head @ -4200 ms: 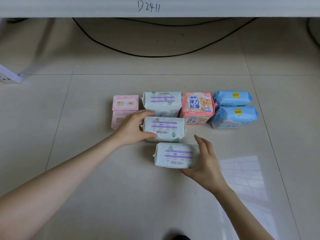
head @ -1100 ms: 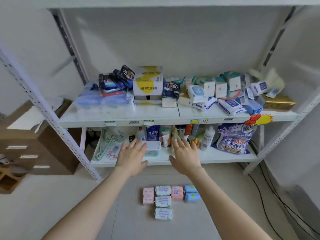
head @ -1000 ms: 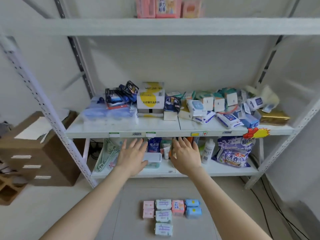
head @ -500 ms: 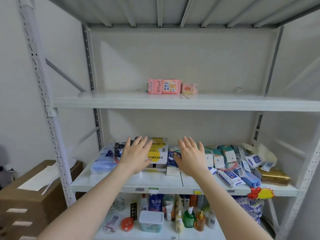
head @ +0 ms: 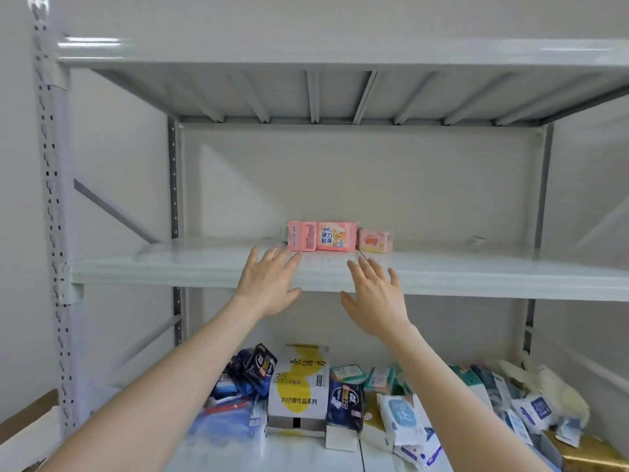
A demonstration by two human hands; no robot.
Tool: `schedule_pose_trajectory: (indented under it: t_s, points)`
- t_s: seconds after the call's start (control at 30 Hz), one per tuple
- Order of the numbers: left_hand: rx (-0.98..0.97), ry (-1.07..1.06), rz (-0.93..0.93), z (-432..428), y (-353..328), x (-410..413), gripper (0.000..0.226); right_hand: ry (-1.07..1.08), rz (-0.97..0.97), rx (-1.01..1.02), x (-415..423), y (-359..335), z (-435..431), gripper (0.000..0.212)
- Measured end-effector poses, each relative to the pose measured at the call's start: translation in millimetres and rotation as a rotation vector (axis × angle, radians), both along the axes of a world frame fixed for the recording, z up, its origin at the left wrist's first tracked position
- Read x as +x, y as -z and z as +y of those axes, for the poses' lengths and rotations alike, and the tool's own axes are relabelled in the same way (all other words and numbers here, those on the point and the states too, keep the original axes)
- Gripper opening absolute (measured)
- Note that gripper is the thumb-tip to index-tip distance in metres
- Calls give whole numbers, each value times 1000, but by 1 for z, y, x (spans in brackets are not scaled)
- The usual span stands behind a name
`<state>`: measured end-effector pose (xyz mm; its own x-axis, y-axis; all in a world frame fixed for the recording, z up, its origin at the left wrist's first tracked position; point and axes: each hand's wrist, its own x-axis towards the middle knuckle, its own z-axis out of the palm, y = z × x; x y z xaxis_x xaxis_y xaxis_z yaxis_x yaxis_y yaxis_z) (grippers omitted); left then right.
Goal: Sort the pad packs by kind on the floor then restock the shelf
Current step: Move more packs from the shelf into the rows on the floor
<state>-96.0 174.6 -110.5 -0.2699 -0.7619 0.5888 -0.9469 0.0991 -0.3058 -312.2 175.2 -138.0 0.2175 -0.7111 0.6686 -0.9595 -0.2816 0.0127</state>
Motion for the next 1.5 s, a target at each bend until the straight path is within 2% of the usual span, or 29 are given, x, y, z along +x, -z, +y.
schedule_pose_trajectory:
  t_s: [0.13, 0.43, 0.63, 1.03, 1.27, 1.5]
  points:
    - [-54, 37, 114, -51, -24, 12, 72, -12, -72, -57, 6, -26, -49, 64]
    - [29, 162, 514, -160, -48, 20, 87, -64, -195, -62, 8, -52, -154, 68]
    - [78, 168, 606, -230, -62, 16, 91, -44, -196, -32, -4, -77, -221, 71]
    - [192, 124, 679, -330, -89, 25, 103, -104, -140, 72, -11, -113, -328, 76]
    - [307, 120, 833, -362, -70, 24, 116, -119, -183, 298, -15, -107, -369, 91]
    - [281, 145, 944, -364, -69, 21, 95, -157, -206, 367, -12, -105, -380, 76]
